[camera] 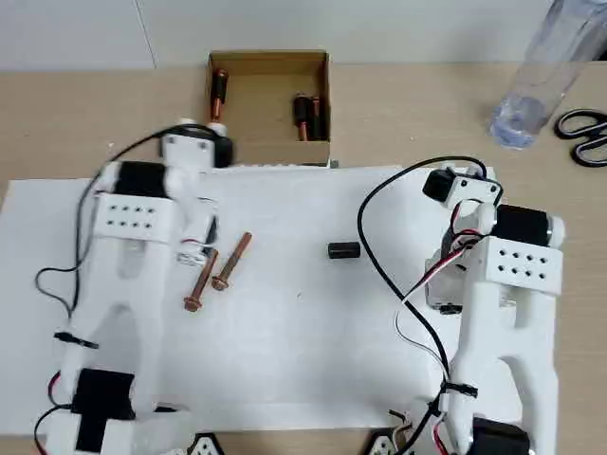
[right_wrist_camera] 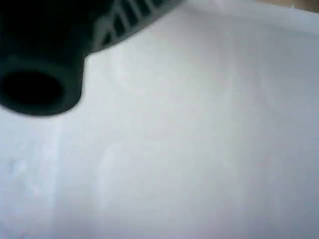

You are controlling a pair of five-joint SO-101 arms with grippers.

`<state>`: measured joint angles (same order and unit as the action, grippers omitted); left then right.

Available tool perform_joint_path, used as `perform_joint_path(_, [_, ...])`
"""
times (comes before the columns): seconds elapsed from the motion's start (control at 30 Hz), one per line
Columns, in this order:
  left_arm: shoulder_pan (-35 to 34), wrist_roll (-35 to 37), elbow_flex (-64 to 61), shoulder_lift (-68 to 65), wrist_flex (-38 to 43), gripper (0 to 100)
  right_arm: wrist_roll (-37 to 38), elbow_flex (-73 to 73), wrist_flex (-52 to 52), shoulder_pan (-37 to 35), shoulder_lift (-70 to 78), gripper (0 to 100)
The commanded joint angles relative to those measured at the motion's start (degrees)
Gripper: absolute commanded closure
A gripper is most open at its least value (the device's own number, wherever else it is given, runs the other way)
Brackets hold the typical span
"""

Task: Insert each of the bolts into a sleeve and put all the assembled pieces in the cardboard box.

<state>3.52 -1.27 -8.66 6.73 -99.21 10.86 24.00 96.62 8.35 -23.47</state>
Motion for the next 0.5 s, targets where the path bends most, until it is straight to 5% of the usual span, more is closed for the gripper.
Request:
perform_joint_path(0.0, [2.5,-0.4,2.2,-1.0,-1.1,99,-0.3,-0.3,-1.6,0.5,-1.9,99.5])
perform_joint_path(0.47, [-0.6,-0.8,2.1,-12.5,1.0,94,-0.2,-0.3,-2.8,0.5,-1.7,99.5])
